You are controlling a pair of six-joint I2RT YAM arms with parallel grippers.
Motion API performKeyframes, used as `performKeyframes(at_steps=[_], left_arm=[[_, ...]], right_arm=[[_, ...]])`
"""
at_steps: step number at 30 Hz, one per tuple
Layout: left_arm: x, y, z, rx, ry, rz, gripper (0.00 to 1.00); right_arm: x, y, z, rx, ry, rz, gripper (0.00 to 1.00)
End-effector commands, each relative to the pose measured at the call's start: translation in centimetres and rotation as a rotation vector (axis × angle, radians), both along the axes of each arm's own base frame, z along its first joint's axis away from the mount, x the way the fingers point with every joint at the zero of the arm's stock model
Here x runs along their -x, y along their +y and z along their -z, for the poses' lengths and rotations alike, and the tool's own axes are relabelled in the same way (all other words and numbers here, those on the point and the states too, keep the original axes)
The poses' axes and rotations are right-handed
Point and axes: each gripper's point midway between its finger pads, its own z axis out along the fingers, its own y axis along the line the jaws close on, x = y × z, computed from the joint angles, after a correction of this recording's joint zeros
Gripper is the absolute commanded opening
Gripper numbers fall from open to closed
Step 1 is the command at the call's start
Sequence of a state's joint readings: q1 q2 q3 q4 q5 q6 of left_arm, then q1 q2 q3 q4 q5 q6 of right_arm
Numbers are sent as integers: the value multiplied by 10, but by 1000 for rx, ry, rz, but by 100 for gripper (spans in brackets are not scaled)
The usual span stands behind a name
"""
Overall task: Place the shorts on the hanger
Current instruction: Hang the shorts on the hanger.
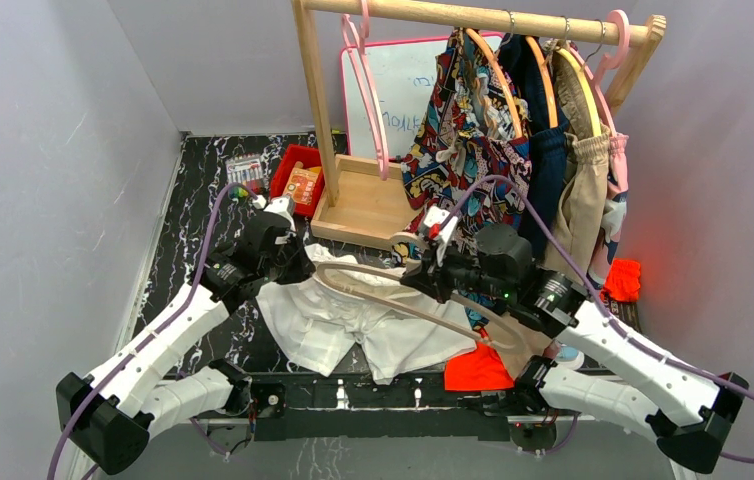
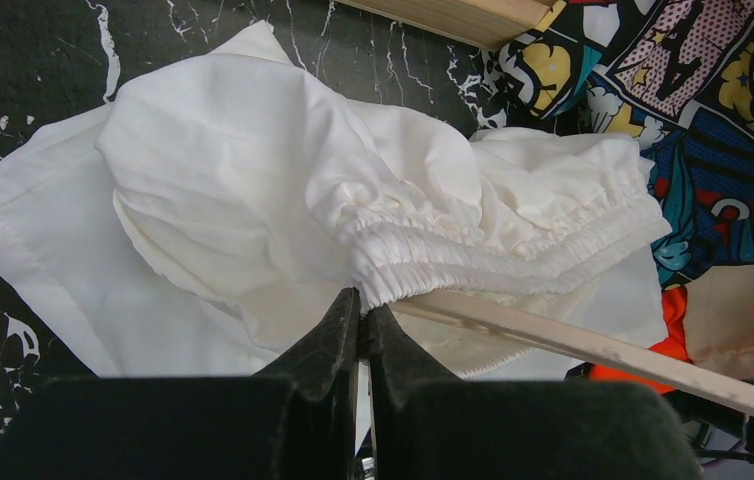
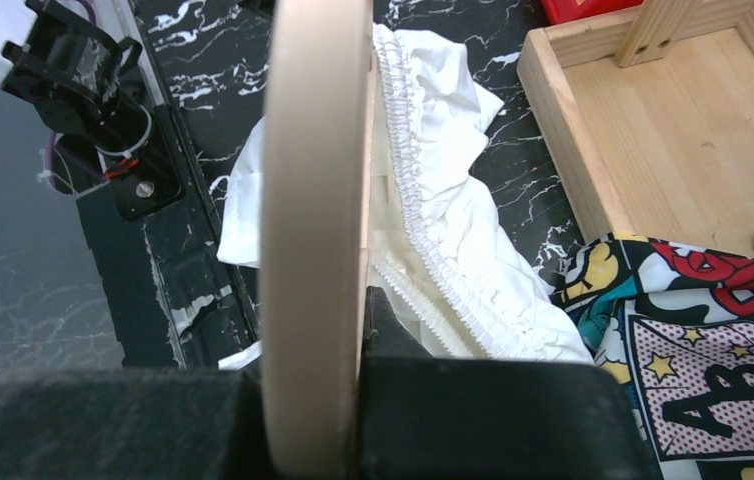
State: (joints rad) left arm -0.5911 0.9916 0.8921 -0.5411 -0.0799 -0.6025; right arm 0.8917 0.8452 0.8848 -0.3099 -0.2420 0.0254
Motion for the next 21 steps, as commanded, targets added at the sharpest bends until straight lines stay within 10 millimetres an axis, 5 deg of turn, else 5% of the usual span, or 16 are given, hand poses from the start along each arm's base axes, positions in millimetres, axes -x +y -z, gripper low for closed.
performKeyframes(at_steps=[1, 17, 21], left_arm=[[3, -3, -15, 37, -14, 10, 0], [10, -9, -27, 86, -23, 53, 0], [14, -12, -46, 119, -47, 73, 0]], right_arm=[[-7, 17, -5, -7, -79, 31, 0], [-18, 50, 28, -52, -137, 158, 0], [-20, 58, -5, -154, -183, 163, 0]])
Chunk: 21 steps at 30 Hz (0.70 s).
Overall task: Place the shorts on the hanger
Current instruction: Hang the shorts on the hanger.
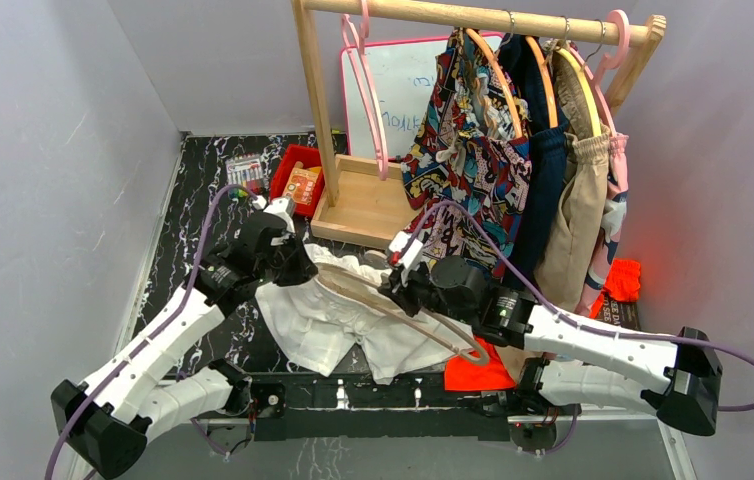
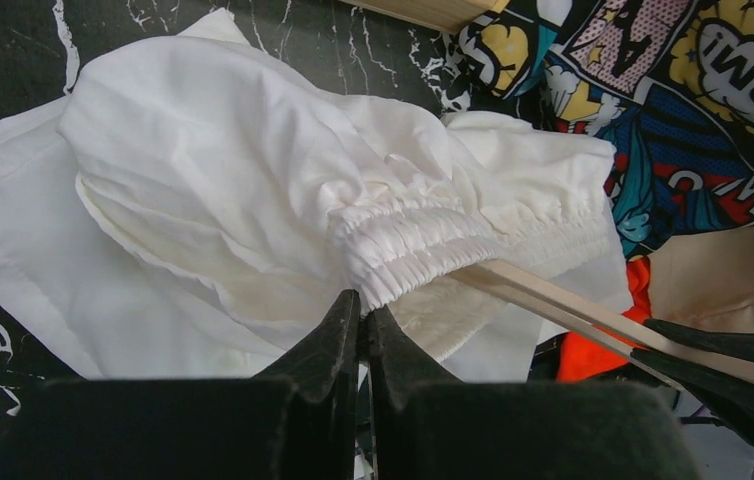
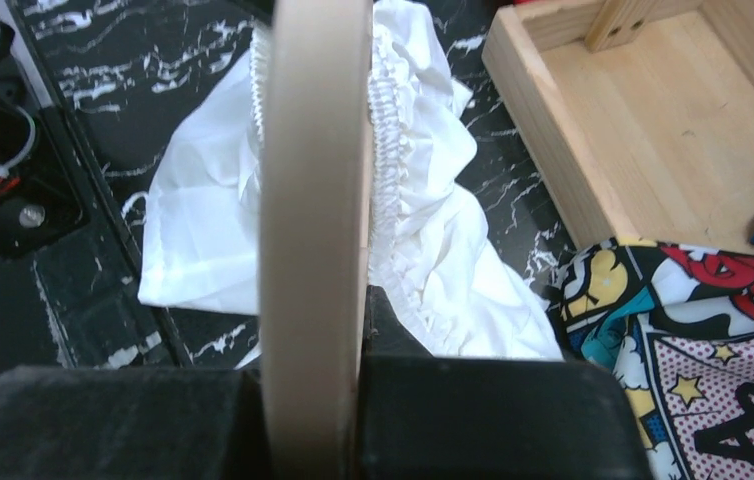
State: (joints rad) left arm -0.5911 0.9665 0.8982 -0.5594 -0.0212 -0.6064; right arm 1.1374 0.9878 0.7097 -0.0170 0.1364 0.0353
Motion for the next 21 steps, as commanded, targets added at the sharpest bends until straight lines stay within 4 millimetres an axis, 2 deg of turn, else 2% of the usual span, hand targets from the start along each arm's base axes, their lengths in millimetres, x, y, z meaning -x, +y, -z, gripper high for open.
performKeyframes(at_steps=[1, 3, 5, 7, 8, 9, 10, 15, 21], left_arm=[[5, -7, -46, 91, -70, 39, 0], [8, -12, -61, 125, -86, 60, 0], [11, -16, -75, 164, -102, 80, 0], [13, -18, -88, 195, -124, 89, 0], [14, -17, -97, 209, -145, 90, 0], [14, -16, -103, 209, -158, 88, 0], [15, -16, -106, 214, -164, 91, 0], [13, -20, -121, 227, -189, 107, 0], [17, -31, -104, 253, -120, 150, 0]], right_arm=[[-10, 18, -89, -289, -139, 28, 0], [-6, 17, -117, -367, -179, 15, 0], [-2, 17, -128, -402, -193, -4, 0], [2, 23, -117, -371, -170, -34, 0], [9, 32, -85, -292, -93, -80, 0], [20, 36, -61, -253, -26, -119, 0], [25, 36, -55, -244, -3, -134, 0], [28, 33, -76, -193, -26, -159, 0], [27, 39, -74, -247, -4, -143, 0]])
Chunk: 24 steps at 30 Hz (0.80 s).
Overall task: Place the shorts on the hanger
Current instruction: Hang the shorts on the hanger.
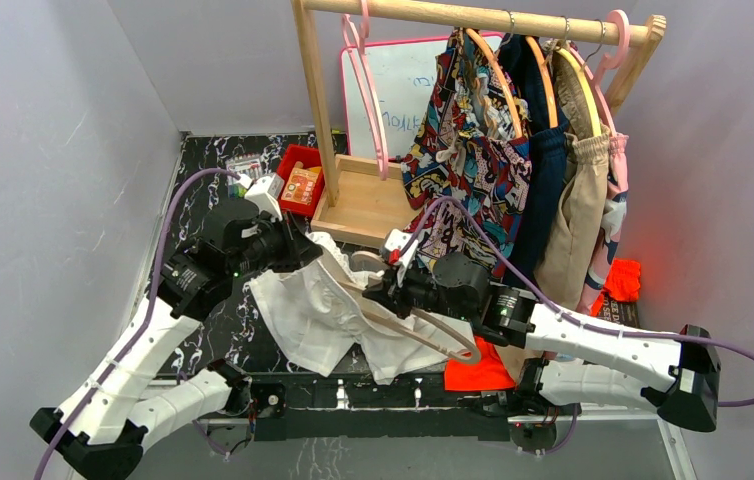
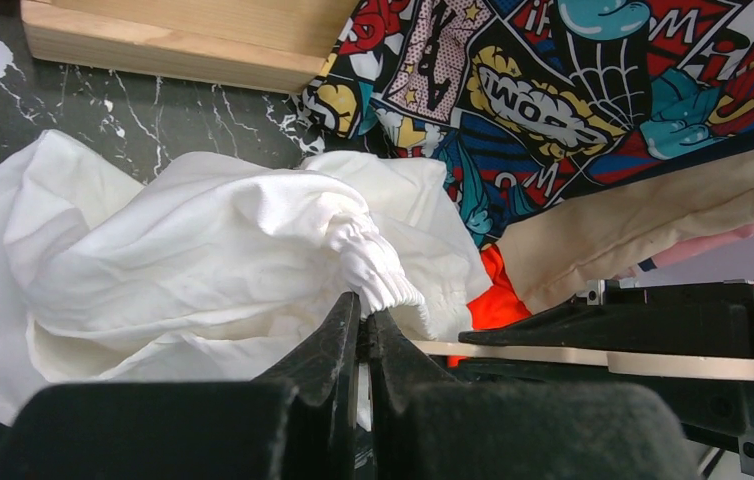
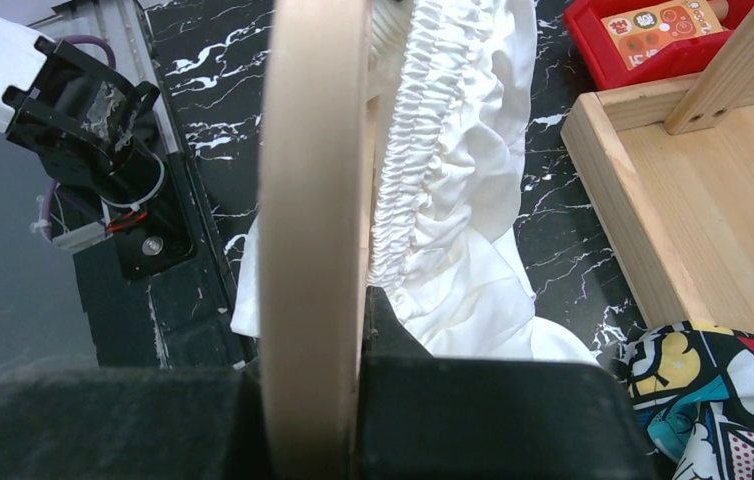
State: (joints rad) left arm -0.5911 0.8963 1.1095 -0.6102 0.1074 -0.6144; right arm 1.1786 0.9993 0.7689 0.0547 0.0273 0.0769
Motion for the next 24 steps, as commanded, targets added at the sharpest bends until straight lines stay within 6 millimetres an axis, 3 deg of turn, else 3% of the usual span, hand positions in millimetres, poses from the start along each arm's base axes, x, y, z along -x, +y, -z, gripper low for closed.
performKeyframes(at_steps=[1, 8, 10, 16, 24], left_arm=[[7, -15, 0, 52, 37, 69, 0], [11, -25, 3, 60, 67, 138, 0], [11, -26, 1, 62, 68, 142, 0], [8, -24, 4, 50, 66, 130, 2], [8, -20, -11, 61, 17, 112, 58]], right_arm=[[-1, 10, -37, -131, -22, 6, 0], [-8, 6, -100, -336, -120, 43, 0], [-8, 8, -101, -348, -118, 41, 0], [-7, 12, -75, -311, -73, 37, 0], [-9, 5, -66, -297, -67, 68, 0]])
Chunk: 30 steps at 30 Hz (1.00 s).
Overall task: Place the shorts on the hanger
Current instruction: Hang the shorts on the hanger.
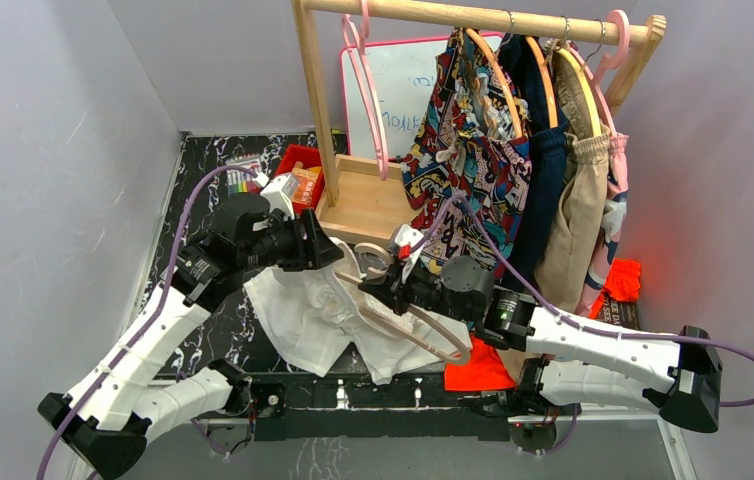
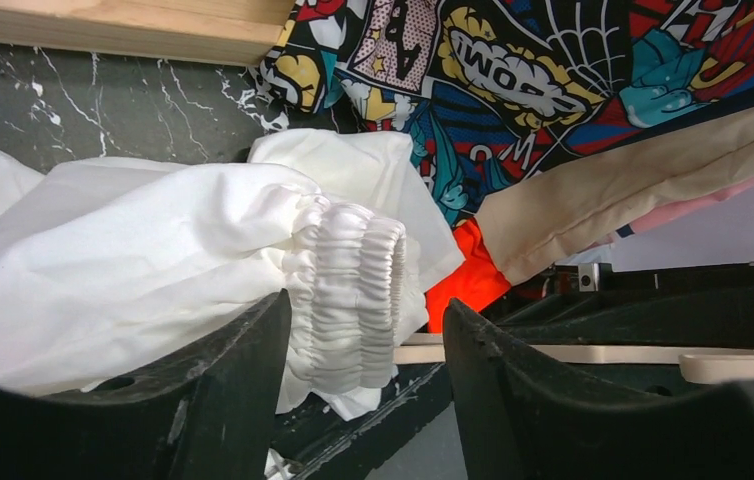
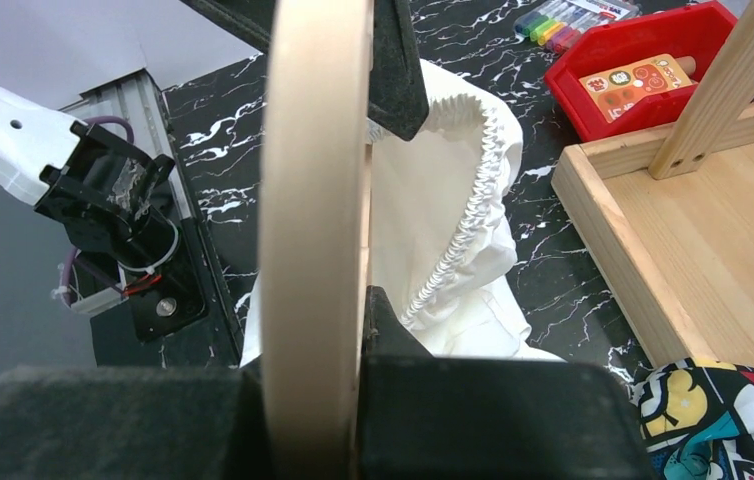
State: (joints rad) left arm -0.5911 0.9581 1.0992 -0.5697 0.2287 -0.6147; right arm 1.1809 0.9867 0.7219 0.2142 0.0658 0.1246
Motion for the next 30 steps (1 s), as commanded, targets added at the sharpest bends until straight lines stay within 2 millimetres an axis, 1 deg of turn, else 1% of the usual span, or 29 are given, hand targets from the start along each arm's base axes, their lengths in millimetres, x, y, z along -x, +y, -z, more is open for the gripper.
performKeyframes(at_steps=[1, 3, 5, 11, 14, 16, 19, 22, 24, 26, 30], left_arm=[[5, 4, -23, 31, -53, 2, 62], [5, 7, -26, 28, -68, -3, 67], [6, 12, -30, 17, -87, -17, 69], [11, 36, -38, -22, -151, -88, 77], [14, 45, -37, -38, -169, -113, 78], [15, 46, -33, -42, -164, -118, 77], [17, 43, -26, -38, -136, -102, 75], [17, 35, -24, -16, -114, -77, 75], [17, 26, -26, 16, -107, -53, 75], [17, 17, -29, 51, -100, -21, 75], [17, 4, -37, 97, -101, 26, 75]], right_arm=[[-3, -2, -46, -167, -56, 32, 0], [-4, -2, -44, -168, -52, 40, 0], [-5, -3, -45, -174, -51, 48, 0], [-12, -11, -43, -187, -46, 104, 0], [-16, -15, -48, -214, -57, 133, 0], [-18, -18, -56, -243, -66, 146, 0], [-15, -20, -78, -300, -83, 135, 0], [-7, -21, -103, -375, -87, 95, 0], [-5, -20, -110, -387, -89, 86, 0], [-8, -18, -108, -367, -92, 93, 0], [-12, -13, -92, -328, -77, 110, 0]])
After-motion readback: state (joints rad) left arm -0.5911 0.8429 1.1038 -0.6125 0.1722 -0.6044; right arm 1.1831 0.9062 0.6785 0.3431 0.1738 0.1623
